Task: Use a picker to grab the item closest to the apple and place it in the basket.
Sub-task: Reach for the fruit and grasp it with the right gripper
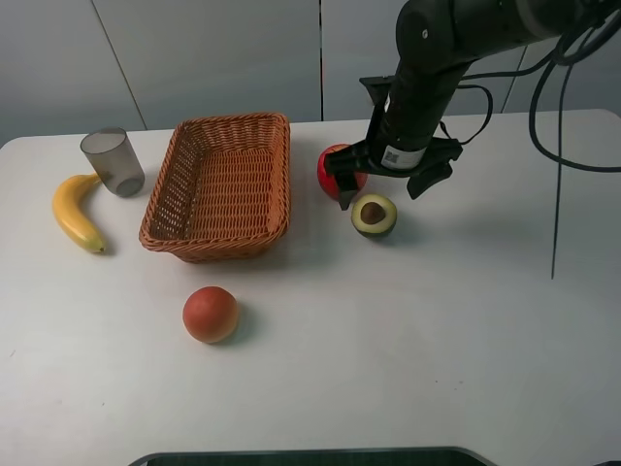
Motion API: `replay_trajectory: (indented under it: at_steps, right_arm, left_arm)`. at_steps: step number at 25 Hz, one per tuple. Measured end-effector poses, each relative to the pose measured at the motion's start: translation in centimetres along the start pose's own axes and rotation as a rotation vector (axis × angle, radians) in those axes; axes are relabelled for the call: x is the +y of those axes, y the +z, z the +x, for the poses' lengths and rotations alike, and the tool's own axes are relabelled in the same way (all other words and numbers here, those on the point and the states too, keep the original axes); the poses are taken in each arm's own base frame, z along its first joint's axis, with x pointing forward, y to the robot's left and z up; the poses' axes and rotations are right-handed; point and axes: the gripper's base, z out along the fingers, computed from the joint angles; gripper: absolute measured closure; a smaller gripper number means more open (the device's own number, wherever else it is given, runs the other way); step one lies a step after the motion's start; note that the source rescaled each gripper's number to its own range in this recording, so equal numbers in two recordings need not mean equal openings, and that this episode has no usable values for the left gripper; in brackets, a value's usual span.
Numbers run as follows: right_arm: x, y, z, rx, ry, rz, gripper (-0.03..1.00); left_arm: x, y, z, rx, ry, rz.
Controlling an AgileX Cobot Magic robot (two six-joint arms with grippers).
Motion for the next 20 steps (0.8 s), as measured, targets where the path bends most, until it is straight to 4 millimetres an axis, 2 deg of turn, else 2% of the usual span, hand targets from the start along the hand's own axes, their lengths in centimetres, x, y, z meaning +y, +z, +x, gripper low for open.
replay_trajectory:
  at_steps: [14,20]
  right_arm:
    - [-0.2,3.6,-0.4,0.010,0.049,0.044,-0.03]
    - [-0.2,4.2,-0.6,-0.011,0.055,0.055,-0.03]
  left_arm:
    - [0.0,0.0,0.0,0.000,0.000,0.000]
    - [0.0,0.0,0.0,0.000,0.000,0.000]
